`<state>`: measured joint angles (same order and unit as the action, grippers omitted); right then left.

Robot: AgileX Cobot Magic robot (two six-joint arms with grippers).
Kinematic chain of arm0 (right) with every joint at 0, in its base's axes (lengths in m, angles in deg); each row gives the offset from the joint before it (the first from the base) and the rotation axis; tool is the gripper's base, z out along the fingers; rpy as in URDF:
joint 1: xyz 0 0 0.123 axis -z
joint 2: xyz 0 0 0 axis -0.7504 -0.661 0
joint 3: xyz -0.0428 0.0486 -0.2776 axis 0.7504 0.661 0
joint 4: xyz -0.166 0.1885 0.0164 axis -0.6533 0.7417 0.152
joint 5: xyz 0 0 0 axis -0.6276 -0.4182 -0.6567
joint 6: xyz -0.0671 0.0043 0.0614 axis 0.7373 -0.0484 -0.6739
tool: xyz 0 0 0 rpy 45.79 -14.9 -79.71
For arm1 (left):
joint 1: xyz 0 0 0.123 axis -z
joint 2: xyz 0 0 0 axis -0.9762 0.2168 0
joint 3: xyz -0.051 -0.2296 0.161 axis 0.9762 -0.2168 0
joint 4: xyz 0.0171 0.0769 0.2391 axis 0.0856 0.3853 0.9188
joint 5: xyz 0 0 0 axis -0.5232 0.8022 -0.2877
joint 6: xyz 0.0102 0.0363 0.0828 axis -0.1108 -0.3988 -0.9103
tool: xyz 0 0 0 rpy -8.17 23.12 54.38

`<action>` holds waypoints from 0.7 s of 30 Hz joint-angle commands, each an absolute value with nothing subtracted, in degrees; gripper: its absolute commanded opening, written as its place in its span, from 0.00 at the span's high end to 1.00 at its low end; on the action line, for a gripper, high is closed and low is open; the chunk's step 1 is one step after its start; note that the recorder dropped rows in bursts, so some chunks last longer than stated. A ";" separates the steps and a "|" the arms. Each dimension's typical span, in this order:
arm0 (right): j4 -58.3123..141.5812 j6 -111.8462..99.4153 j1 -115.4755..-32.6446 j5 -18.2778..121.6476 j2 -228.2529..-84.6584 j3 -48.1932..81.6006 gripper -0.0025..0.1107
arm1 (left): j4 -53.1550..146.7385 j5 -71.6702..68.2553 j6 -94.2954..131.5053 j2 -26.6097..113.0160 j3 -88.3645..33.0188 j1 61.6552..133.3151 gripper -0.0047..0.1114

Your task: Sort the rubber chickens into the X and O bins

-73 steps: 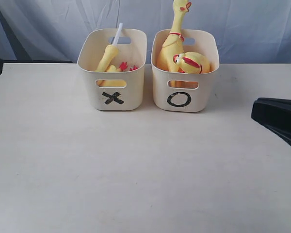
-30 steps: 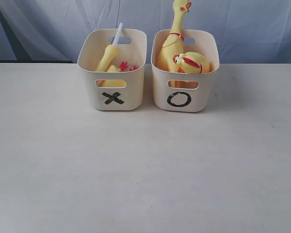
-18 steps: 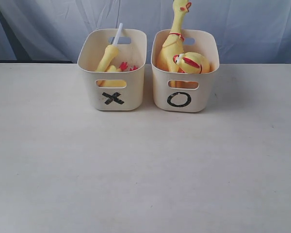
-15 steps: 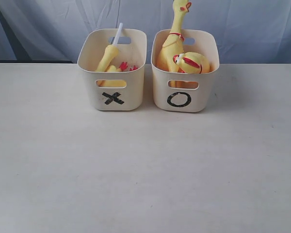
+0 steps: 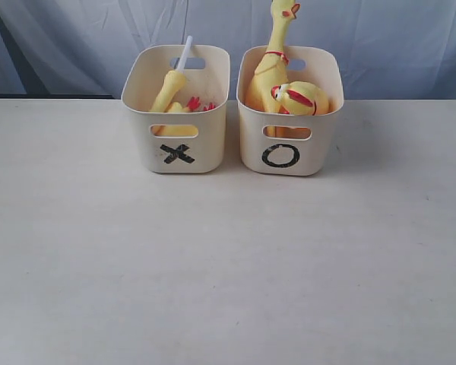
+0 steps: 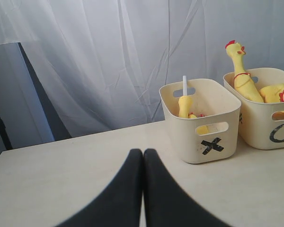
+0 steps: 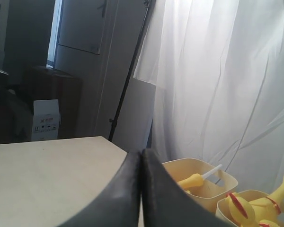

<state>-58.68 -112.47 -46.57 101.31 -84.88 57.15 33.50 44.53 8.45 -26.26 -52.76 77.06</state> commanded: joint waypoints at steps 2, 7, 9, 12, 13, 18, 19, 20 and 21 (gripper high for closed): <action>-58.31 -112.51 -46.28 92.26 -84.66 57.45 0.99 | 33.54 44.53 8.71 -26.61 -53.01 77.02 0.96; -52.54 -112.51 -46.28 76.67 -84.66 57.45 0.99 | 33.30 44.53 8.71 -26.61 -53.01 77.02 0.96; -43.09 -112.51 -46.28 70.46 -84.66 57.45 0.99 | 33.30 44.53 8.71 -26.61 -53.01 77.02 0.96; -24.79 -112.51 -46.28 62.38 -84.66 57.45 0.99 | 33.30 44.53 8.71 -26.61 -53.01 77.02 0.96; -18.61 -112.51 -46.28 59.40 -84.66 57.45 0.99 | 33.30 44.53 8.71 -26.61 -53.01 77.02 0.96; 6.93 -112.51 -46.28 47.31 -84.66 57.45 0.99 | 33.30 44.53 8.71 -26.61 -53.01 77.02 0.96; 10.75 -112.51 -46.28 45.28 -84.66 57.45 0.99 | 33.30 44.53 8.71 -26.61 -53.01 77.02 0.96; 13.50 -112.51 -46.28 43.82 -84.66 57.45 0.99 | 33.30 44.53 8.71 -26.61 -53.01 77.02 0.96; 16.73 -112.51 -46.28 42.08 -84.66 57.45 0.99 | 33.30 44.10 8.71 -26.61 -53.15 77.02 0.96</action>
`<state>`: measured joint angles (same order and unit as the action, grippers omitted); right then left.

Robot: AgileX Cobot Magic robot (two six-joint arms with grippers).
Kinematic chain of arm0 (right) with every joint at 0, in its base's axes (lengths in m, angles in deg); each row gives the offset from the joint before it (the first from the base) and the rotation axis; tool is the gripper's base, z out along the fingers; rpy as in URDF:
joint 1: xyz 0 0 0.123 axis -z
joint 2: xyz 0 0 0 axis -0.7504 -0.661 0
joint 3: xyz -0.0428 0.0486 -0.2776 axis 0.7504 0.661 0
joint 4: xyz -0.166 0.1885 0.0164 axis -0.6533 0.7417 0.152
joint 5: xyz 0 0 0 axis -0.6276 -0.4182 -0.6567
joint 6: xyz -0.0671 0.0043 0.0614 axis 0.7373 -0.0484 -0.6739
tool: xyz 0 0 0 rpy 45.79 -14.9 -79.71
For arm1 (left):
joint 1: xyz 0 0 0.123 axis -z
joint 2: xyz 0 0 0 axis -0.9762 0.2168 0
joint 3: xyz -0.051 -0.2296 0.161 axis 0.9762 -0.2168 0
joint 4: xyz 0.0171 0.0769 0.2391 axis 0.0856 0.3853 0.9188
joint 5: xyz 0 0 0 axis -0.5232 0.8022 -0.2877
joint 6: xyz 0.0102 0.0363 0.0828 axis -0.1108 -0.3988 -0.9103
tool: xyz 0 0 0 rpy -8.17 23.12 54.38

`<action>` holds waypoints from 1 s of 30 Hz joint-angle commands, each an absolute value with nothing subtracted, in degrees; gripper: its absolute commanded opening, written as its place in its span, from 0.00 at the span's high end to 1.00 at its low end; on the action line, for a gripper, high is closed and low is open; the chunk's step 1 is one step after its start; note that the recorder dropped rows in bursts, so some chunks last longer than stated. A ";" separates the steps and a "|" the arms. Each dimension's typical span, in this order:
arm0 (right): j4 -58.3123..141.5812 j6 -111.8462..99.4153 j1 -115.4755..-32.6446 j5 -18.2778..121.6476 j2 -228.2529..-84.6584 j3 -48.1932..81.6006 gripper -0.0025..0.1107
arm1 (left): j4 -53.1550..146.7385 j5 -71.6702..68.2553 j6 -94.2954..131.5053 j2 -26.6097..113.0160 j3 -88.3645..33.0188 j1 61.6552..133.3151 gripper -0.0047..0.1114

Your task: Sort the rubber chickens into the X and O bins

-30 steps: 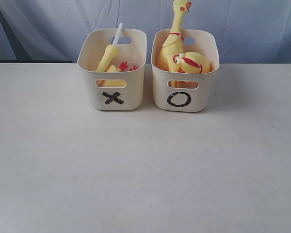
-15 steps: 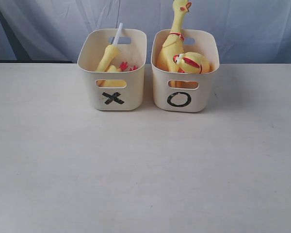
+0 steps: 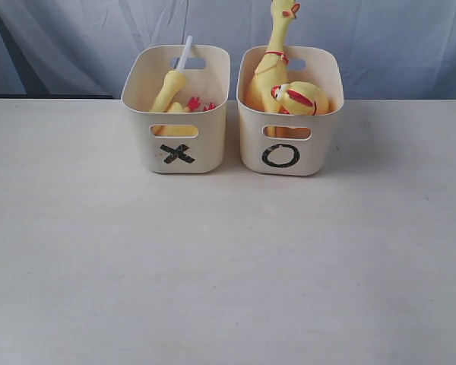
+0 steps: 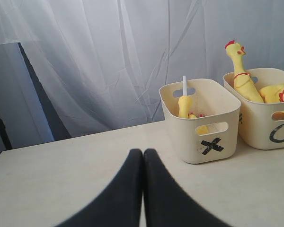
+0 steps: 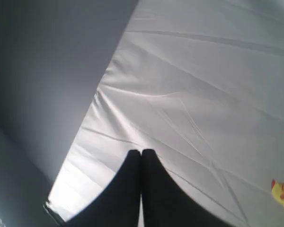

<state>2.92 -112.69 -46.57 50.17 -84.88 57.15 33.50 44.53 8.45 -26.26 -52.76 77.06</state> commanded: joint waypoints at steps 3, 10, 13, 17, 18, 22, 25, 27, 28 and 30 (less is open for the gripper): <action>20.37 -112.51 -46.28 39.54 -84.66 57.45 0.99 | 33.30 42.51 8.71 -26.61 -53.52 77.02 0.96; 20.49 -112.51 -46.28 39.39 -84.66 57.45 0.99 | 33.30 41.78 8.71 -26.61 -53.52 77.02 0.96; 20.49 -112.51 -46.28 39.39 -84.66 57.45 0.99 | 33.30 41.45 8.71 -26.61 -53.52 77.02 0.96; 20.80 -112.51 -46.28 39.39 -84.66 57.45 0.99 | 35.18 30.22 8.71 -26.61 -55.64 77.02 0.96; 21.27 -112.51 -46.28 39.39 -84.66 57.45 0.99 | 36.94 25.20 8.71 -26.61 -56.82 77.02 0.96; 25.58 -112.51 -46.28 41.14 -84.66 59.09 0.99 | 42.68 8.16 8.71 -26.61 -62.32 77.02 0.96; 25.88 -112.51 -46.28 44.05 -84.66 62.54 0.99 | 45.56 1.30 8.71 -26.61 -66.27 77.02 0.96; 25.88 -112.51 -46.28 45.01 -84.66 65.26 0.99 | 47.25 -1.29 8.71 -26.61 -68.85 77.02 0.96; 25.88 -112.51 -46.28 45.01 -84.66 66.54 0.99 | 48.22 -2.58 8.71 -26.61 -70.14 77.02 0.96; 26.74 -112.51 -46.28 45.01 -84.66 68.93 0.99 | 50.67 -5.32 8.71 -26.61 -72.43 77.02 0.96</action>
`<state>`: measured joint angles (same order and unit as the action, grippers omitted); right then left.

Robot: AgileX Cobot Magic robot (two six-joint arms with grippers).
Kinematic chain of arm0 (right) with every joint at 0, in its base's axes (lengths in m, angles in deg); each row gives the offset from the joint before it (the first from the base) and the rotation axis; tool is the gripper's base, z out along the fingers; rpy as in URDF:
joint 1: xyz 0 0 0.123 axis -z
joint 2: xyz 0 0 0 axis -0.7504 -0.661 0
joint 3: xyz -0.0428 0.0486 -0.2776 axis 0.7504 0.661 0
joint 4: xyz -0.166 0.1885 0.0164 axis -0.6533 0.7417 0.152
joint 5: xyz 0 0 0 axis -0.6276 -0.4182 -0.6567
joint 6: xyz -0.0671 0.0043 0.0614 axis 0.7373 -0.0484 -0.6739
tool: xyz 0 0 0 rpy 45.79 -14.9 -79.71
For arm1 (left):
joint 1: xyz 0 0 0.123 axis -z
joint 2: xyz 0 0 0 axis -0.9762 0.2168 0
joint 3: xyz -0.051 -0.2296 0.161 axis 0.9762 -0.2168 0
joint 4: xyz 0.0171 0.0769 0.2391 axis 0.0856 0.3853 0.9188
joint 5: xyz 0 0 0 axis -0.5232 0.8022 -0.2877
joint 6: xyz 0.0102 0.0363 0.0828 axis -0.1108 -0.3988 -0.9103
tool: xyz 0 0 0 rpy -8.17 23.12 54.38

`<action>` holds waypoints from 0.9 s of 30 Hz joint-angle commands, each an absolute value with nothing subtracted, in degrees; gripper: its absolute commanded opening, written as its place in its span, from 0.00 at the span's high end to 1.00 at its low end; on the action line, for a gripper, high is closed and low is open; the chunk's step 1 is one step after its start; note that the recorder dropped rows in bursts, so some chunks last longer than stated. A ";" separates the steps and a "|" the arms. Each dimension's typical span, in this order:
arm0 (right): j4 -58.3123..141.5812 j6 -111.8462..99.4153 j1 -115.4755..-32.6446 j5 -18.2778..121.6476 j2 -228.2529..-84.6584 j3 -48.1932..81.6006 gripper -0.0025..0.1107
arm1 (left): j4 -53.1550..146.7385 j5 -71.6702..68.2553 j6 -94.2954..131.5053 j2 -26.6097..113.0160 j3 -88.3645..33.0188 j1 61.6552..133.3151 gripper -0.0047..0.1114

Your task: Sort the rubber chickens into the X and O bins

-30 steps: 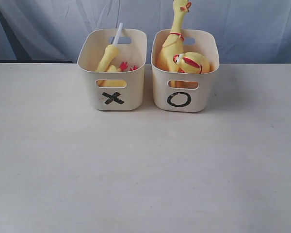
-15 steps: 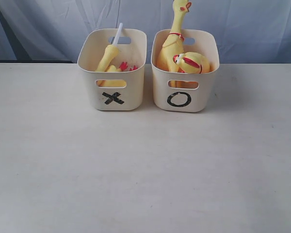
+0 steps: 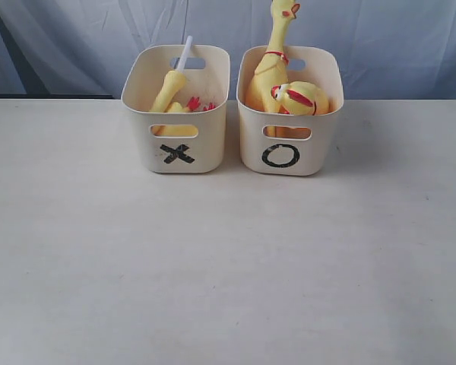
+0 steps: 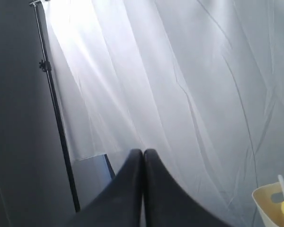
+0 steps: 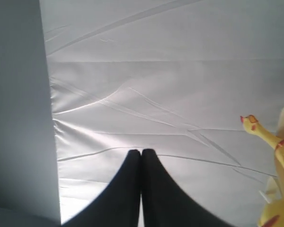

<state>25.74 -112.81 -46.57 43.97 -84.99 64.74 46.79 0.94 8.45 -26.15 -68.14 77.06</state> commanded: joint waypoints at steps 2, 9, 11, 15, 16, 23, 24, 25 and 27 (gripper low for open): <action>27.19 -112.51 -46.28 45.01 -84.66 70.84 0.99 | 53.12 -6.63 8.71 -26.61 -74.65 77.02 0.96; 29.27 -112.51 -46.28 44.59 -84.66 77.95 0.99 | 54.65 -4.67 8.71 -26.61 -81.90 77.02 0.96; 29.27 -112.51 -46.28 44.59 -84.66 79.60 0.99 | 54.65 -4.63 8.71 -26.61 -83.89 77.02 0.96; 29.27 -112.51 -46.28 44.49 -84.66 81.60 0.99 | 55.38 -4.48 8.71 -26.61 -87.37 77.02 0.96; 29.27 -112.51 -46.28 44.49 -84.66 81.60 0.99 | 55.38 -4.37 8.71 -26.61 -87.86 77.02 0.96; 29.27 -112.51 -46.28 41.42 -84.66 81.60 0.99 | 55.52 -2.08 8.71 -26.61 -88.36 77.02 0.96; 29.27 -112.51 -46.28 40.34 -84.66 81.60 0.99 | 55.52 -0.82 8.71 -26.61 -88.36 77.02 0.96; 29.27 -112.51 -46.28 38.70 -84.66 81.60 0.99 | 55.52 0.02 8.71 -26.61 -88.36 77.02 0.96; 30.06 -112.51 -46.44 36.01 -84.66 81.60 0.99 | 55.52 0.76 8.71 -26.61 -88.36 77.02 0.96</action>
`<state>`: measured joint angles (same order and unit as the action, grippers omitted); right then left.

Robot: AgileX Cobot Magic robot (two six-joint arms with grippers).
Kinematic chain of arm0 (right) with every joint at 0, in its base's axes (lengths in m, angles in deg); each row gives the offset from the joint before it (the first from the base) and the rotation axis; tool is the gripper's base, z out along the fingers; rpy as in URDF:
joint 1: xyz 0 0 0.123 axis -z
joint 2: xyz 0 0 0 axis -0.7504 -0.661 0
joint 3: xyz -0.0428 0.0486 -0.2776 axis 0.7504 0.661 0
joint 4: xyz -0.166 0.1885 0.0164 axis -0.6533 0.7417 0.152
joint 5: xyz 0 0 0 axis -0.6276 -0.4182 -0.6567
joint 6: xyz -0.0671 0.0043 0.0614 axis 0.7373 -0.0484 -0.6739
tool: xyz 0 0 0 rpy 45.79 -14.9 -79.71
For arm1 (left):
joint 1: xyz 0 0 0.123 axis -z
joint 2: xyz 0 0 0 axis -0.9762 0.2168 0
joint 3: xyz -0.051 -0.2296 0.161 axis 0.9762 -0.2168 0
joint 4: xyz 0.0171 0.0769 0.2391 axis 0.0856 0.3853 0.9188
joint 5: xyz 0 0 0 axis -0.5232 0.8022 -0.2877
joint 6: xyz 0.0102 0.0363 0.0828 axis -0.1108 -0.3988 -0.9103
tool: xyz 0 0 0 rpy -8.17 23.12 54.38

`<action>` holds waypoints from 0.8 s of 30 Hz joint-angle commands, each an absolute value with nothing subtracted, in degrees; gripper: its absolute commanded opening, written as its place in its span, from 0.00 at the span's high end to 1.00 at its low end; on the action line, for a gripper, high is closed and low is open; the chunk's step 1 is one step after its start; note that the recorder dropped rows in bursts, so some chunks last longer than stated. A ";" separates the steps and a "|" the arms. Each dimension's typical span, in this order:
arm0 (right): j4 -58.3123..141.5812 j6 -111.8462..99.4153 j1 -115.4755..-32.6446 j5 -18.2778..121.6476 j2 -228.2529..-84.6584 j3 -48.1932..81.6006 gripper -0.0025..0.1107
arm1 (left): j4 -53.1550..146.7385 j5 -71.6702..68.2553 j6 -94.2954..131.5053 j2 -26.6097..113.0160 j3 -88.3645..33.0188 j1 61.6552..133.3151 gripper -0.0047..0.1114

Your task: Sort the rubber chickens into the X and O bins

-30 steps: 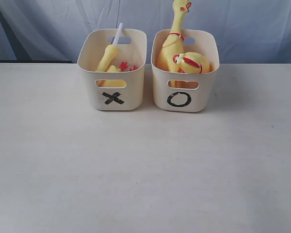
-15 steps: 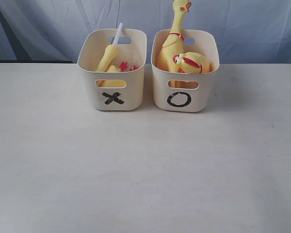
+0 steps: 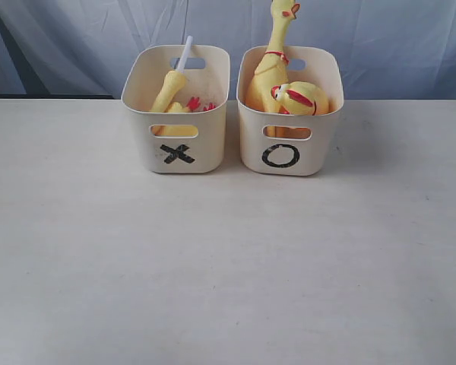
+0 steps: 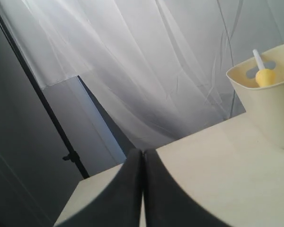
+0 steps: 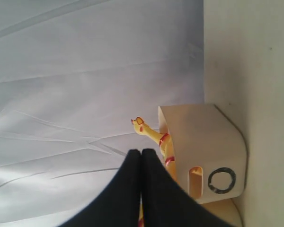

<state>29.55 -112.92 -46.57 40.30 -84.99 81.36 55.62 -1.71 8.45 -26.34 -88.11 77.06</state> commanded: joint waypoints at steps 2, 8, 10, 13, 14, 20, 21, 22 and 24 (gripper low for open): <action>31.39 -112.51 -46.75 36.49 -84.66 81.60 0.99 | 55.65 1.56 8.71 -26.61 -88.36 77.02 0.96; 31.85 -112.51 -50.35 36.76 -84.66 81.60 0.99 | 55.65 2.36 8.71 -26.61 -88.36 74.43 0.96; 31.85 -112.51 -51.82 36.76 -84.66 81.60 0.99 | 55.65 2.36 8.71 -26.61 -88.36 73.12 0.96; 31.85 -112.51 -53.77 36.76 -84.66 81.60 0.99 | 55.65 2.36 8.71 -26.61 -88.36 71.92 0.96; 31.85 -112.51 -54.23 36.76 -84.66 81.60 0.99 | 55.65 2.36 8.71 -26.61 -88.36 71.92 0.96; 31.85 -112.51 -54.94 36.87 -84.66 81.60 0.99 | 55.65 2.61 8.71 -26.61 -88.36 71.90 0.96; 31.85 -112.51 -54.94 36.87 -84.66 81.60 0.99 | 55.65 2.61 8.71 -26.61 -88.36 71.90 0.96; 31.42 -112.51 -54.94 37.23 -84.66 81.60 0.99 | 55.65 2.61 8.71 -26.61 -88.36 71.90 0.96; 31.42 -112.51 -54.94 37.23 -84.66 81.60 0.99 | 55.65 2.61 8.71 -26.61 -88.36 71.90 0.96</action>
